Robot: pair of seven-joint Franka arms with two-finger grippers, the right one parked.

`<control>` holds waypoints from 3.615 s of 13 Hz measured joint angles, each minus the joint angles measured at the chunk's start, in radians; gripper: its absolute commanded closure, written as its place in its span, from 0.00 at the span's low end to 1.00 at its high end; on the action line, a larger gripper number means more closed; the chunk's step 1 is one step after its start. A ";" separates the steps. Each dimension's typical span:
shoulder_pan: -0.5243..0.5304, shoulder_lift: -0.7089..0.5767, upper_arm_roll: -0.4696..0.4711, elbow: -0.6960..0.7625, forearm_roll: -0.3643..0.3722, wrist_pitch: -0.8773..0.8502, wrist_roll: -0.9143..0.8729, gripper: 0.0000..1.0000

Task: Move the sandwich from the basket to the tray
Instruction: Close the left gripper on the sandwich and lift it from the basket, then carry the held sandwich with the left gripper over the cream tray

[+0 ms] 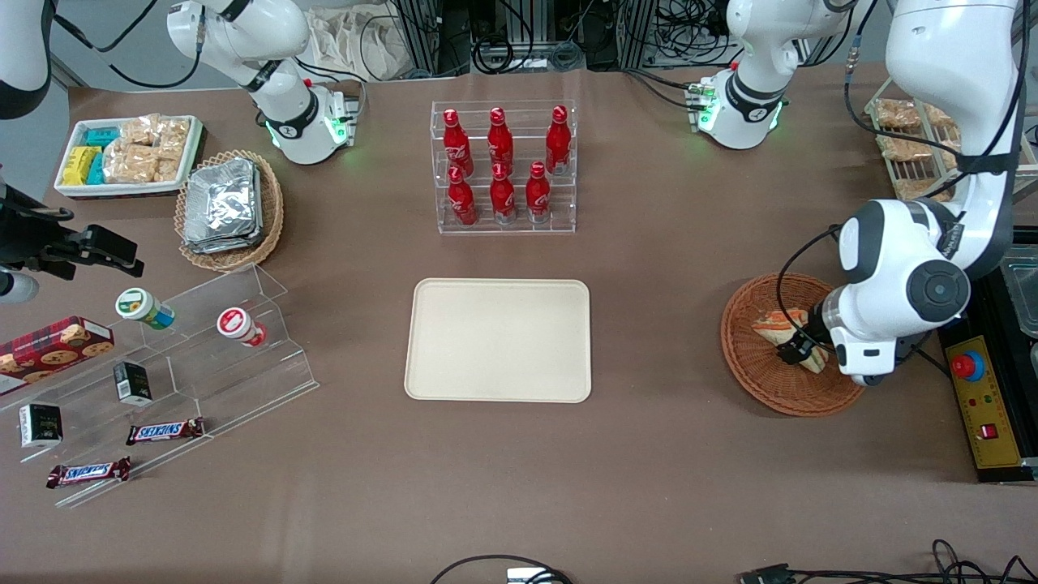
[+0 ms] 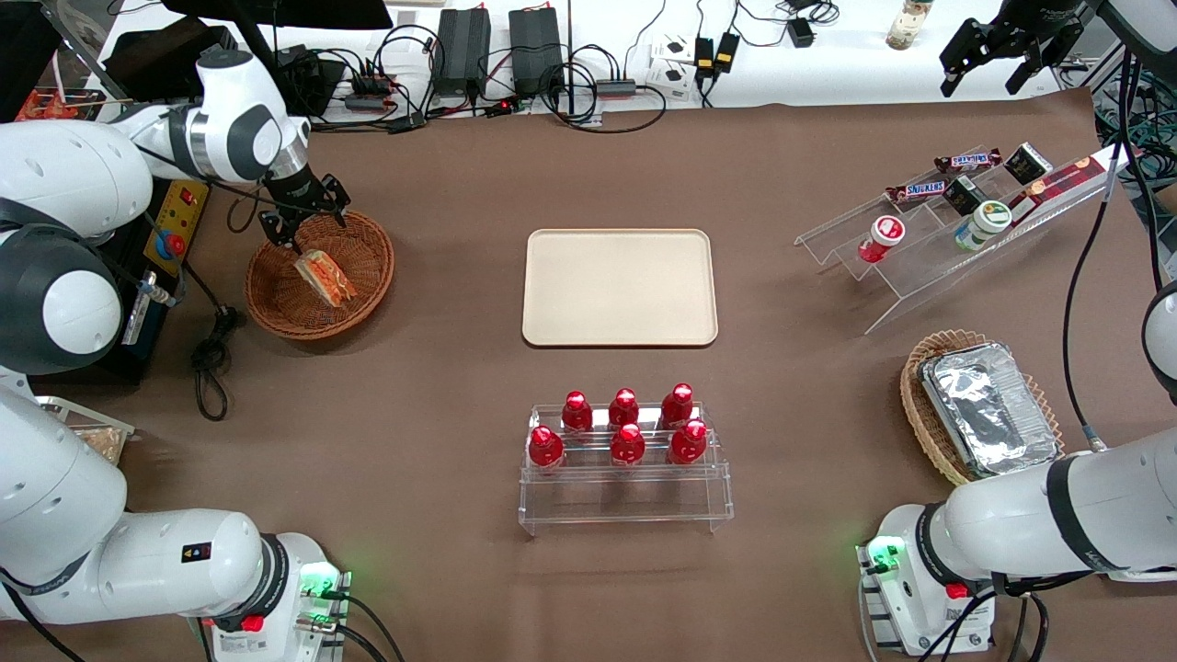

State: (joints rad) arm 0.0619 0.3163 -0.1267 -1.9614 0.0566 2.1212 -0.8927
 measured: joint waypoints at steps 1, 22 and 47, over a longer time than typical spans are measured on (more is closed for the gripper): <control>0.001 -0.009 0.002 -0.022 0.000 0.019 0.000 0.00; 0.070 -0.015 -0.003 -0.221 -0.001 0.300 0.014 1.00; -0.335 0.379 -0.323 0.451 0.109 -0.145 0.276 1.00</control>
State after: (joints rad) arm -0.2727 0.6950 -0.4496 -1.5109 0.1655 1.9760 -0.6167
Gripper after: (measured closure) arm 0.850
